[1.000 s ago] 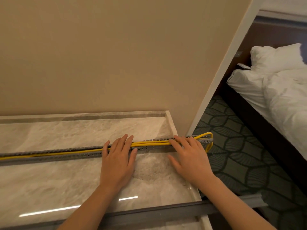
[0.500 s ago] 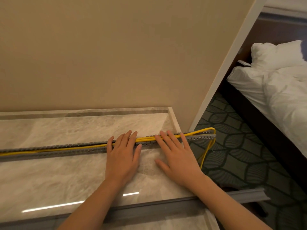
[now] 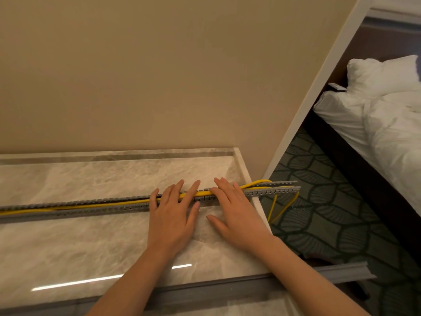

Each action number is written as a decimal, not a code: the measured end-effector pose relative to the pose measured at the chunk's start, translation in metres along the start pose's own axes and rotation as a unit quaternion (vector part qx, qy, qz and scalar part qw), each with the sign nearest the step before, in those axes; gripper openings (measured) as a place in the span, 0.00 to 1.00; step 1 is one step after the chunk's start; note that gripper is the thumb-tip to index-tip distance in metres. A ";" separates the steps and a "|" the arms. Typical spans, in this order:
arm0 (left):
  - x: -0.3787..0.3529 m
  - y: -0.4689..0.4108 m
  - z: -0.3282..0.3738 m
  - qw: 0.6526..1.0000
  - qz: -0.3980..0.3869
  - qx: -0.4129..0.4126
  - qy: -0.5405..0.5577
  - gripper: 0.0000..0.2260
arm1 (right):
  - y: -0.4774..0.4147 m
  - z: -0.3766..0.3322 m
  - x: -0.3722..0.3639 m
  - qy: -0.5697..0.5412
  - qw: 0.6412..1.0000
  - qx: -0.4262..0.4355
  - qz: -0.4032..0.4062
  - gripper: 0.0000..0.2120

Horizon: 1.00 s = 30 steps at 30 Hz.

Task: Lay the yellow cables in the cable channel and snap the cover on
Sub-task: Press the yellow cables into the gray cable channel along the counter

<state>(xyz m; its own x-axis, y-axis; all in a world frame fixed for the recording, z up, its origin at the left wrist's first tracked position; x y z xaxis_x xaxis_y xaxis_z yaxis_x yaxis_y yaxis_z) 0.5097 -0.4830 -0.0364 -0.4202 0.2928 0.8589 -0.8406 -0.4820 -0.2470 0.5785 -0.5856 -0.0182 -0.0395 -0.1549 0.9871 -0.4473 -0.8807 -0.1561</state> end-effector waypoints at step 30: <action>-0.003 0.000 0.000 1.000 -0.014 -0.003 -0.015 0.20 | 0.049 0.216 -0.093 -0.628 0.625 -0.367 -0.282 0.44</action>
<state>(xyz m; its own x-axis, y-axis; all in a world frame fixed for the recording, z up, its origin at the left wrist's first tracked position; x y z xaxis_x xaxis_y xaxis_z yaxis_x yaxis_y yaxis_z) 0.5112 -0.4842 -0.0390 -0.3869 0.2808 0.8783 -0.8539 -0.4687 -0.2262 0.7533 -0.7114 -0.1247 0.8363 -0.5482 -0.0003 -0.3816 -0.5825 0.7177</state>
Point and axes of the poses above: each hand's wrist, its own y-axis away from the middle knuckle, its own x-axis out of the back of the hand, z = x × y, the point moved 9 cm from there along -y, towards the middle knuckle, and after that the axes turned 11 degrees about y, right-handed, at the moved point
